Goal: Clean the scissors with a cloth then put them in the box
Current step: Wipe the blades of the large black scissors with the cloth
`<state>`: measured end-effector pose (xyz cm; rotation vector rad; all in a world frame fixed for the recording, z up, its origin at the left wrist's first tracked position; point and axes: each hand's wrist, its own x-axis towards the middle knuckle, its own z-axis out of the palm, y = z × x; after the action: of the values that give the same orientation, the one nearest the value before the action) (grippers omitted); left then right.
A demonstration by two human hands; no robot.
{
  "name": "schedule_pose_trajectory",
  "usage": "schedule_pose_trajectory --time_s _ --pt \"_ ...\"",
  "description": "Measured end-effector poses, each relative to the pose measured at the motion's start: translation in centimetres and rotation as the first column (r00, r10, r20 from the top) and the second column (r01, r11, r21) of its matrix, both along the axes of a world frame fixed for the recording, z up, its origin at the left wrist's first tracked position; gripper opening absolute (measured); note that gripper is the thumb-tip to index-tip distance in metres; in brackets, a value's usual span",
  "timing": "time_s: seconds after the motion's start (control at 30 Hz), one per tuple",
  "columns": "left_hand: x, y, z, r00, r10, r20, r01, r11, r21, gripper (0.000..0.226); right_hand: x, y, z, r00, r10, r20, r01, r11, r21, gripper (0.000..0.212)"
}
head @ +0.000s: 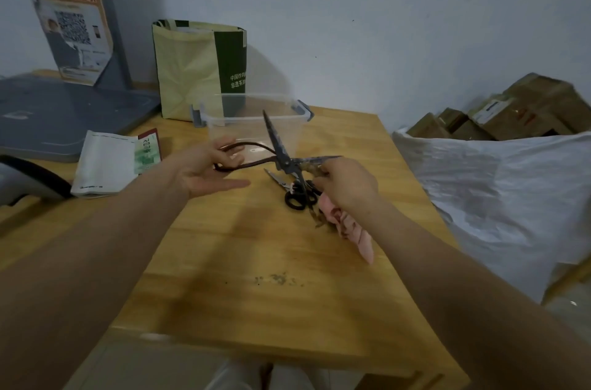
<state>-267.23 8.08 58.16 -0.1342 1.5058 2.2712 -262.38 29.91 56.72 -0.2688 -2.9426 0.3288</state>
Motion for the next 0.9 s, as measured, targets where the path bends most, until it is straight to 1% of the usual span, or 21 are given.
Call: schedule_pose_trajectory --time_s 0.03,0.07,0.1,0.13,0.17,0.2,0.23,0.27,0.3,0.33,0.4,0.43,0.5,0.53,0.6,0.63,0.67,0.73,0.8,0.87,0.9 --pt "0.2 0.1 0.0 0.997 0.047 0.059 -0.057 0.983 0.176 0.045 0.0 -0.1 0.0 1.0 -0.005 -0.009 0.004 0.999 -0.046 0.02" --pt "0.4 0.3 -0.3 0.985 0.102 0.139 -0.145 0.926 0.349 0.041 0.0 -0.2 0.1 1.0 -0.008 -0.02 0.006 0.995 -0.099 0.021" --pt "0.7 0.6 -0.8 0.965 0.136 0.223 -0.231 0.844 0.484 0.039 -0.1 -0.4 0.1 0.999 -0.011 -0.033 0.006 0.988 -0.155 0.022" --pt "0.9 1.1 -1.3 0.951 0.139 0.276 -0.276 0.785 0.554 0.037 -0.1 -0.6 0.1 0.999 -0.011 -0.044 0.002 0.979 -0.204 0.023" --pt "1.3 1.8 -1.6 0.952 0.129 0.277 -0.269 0.785 0.559 0.034 -0.1 -0.9 0.1 0.999 -0.011 -0.053 -0.002 0.971 -0.241 0.024" --pt "1.7 2.7 -1.8 0.967 0.115 0.228 -0.216 0.841 0.495 0.029 -0.1 -1.2 0.0 0.998 -0.005 -0.063 -0.012 0.965 -0.262 0.024" --pt "1.8 3.6 -1.8 0.983 0.097 0.156 -0.152 0.907 0.393 0.027 -0.1 -1.5 -0.1 0.997 0.006 -0.073 -0.025 0.964 -0.266 0.024" --pt "2.0 4.5 -1.7 0.995 0.071 0.076 -0.09 0.953 0.289 0.028 -0.1 -1.8 -0.2 0.997 0.017 -0.082 -0.038 0.965 -0.26 0.024" --pt "2.2 5.3 -1.6 0.998 0.054 0.017 -0.056 0.976 0.211 0.032 -0.2 -2.1 -0.4 0.995 0.028 -0.094 -0.051 0.966 -0.254 0.024" --pt "2.3 5.9 -1.5 0.998 0.055 -0.021 -0.05 0.985 0.164 0.035 -0.2 -2.4 -0.5 0.995 0.033 -0.098 -0.058 0.964 -0.26 0.027" --pt "2.4 6.7 -1.6 0.991 0.112 -0.068 -0.104 0.988 0.112 0.03 -0.2 -2.8 -0.5 0.995 0.038 -0.093 -0.063 0.957 -0.285 0.034" --pt "2.5 6.9 -1.7 0.985 0.153 -0.083 -0.145 0.985 0.092 0.028 -0.1 -2.9 -0.4 0.996 0.048 -0.076 -0.069 0.954 -0.293 0.034" --pt "2.2 7.1 -2.2 0.971 0.204 -0.123 -0.199 0.979 0.05 0.028 0.3 -2.7 0.5 0.997 0.072 0.001 -0.068 0.951 -0.302 0.02" --pt "2.0 6.9 -2.4 0.967 0.214 -0.14 -0.211 0.977 0.035 0.028 0.5 -2.3 1.2 0.997 0.067 0.038 -0.052 0.952 -0.303 0.027" --pt "1.3 6.3 -2.9 0.966 0.197 -0.167 -0.202 0.979 -0.012 0.032 1.1 -1.1 2.8 0.996 0.022 0.083 0.012 0.919 -0.393 0.056" --pt "0.9 5.9 -3.2 0.97 0.172 -0.174 -0.183 0.982 -0.044 0.035 1.3 -0.3 3.5 0.996 0.006 0.084 0.034 0.88 -0.473 0.063" --pt "0.7 5.6 -3.4 0.973 0.143 -0.179 -0.158 0.985 -0.074 0.036 1.4 0.4 4.0 0.997 -0.005 0.078 0.047 0.839 -0.541 0.063" --pt "0.5 5.5 -3.6 0.98 0.084 -0.178 -0.103 0.99 -0.1 0.032 1.1 1.8 4.4 0.998 -0.064 0.015 0.06 0.794 -0.605 0.059" --pt "0.6 5.9 -3.8 0.987 0.042 -0.157 -0.058 0.993 -0.1 0.022 0.2 2.9 4.0 0.978 -0.154 -0.141 0.032 0.778 -0.627 0.051" --pt "0.6 6.4 -4.3 0.988 -0.002 -0.153 -0.016 0.993 -0.117 0.019 -0.6 3.5 3.1 0.928 -0.216 -0.303 -0.007 0.805 -0.593 0.043" --pt "0.5 6.7 -4.7 0.987 -0.026 -0.161 0.005 0.991 -0.13 0.019 -1.0 3.6 2.4 0.911 -0.219 -0.35 -0.015 0.83 -0.558 0.039"
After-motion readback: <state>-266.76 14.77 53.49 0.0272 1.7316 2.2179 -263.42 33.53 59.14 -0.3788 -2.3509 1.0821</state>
